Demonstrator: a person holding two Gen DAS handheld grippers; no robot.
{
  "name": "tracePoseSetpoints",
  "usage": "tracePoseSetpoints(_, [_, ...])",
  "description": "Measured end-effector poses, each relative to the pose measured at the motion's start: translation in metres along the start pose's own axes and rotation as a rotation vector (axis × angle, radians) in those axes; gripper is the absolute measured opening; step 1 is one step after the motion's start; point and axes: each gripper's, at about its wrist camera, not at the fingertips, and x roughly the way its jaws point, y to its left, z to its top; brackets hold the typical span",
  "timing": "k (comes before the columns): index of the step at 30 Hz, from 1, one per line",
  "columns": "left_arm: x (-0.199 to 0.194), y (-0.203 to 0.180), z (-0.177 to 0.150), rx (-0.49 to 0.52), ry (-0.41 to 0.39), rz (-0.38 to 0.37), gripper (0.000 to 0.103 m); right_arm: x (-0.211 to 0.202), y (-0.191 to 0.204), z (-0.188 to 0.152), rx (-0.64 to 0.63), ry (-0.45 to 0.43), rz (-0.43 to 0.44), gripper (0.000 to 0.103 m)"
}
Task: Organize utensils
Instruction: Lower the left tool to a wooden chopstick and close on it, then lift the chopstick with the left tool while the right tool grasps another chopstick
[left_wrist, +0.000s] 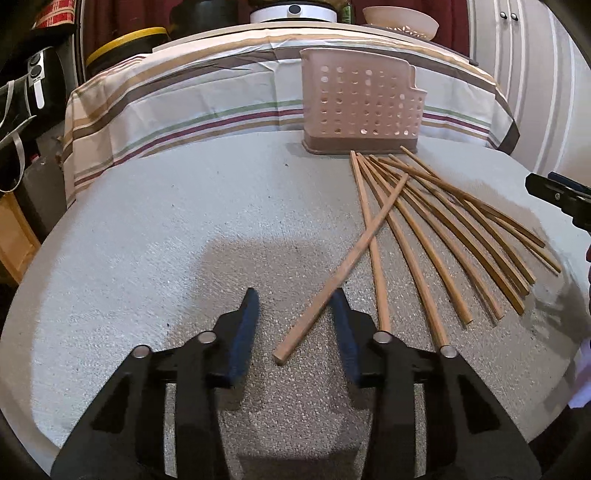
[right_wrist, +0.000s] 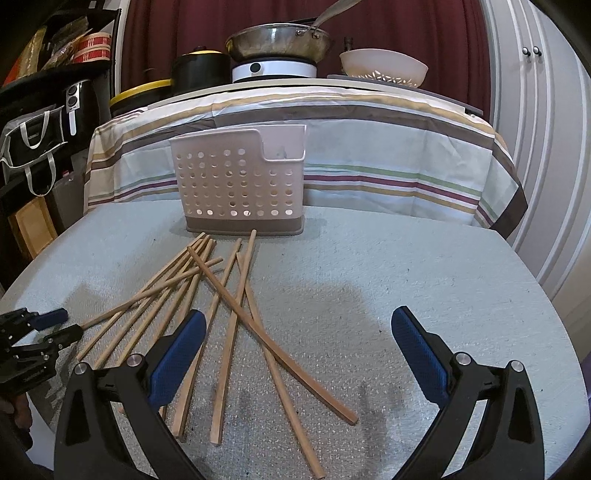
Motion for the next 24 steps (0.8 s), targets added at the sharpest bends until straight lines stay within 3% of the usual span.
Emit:
tracePoseSetpoints(3, [-0.001,-0.001,0.0,0.005,-0.003,-0.021,0.021,0.002,0.0,0.0,0.002,0.005,0.0,0.098])
tracePoseSetpoints(6, [-0.002,-0.001,0.0,-0.009,-0.005,-0.023,0.019,0.003,0.0,-0.001,0.001,0.009,0.0,0.098])
tracePoseSetpoints(10, [-0.004,-0.001,-0.001,-0.014,-0.009,-0.029,0.008,0.004,-0.001,-0.003,-0.001,0.012,-0.001,0.098])
tracePoseSetpoints(22, [-0.004,0.002,0.001,-0.034,-0.008,-0.009,0.006,0.008,-0.022,-0.012,0.022,0.047,-0.013,0.096])
tracePoseSetpoints(24, [-0.004,0.002,0.001,-0.036,-0.007,-0.005,0.006,0.009,-0.025,-0.016,0.026,0.058,-0.014,0.091])
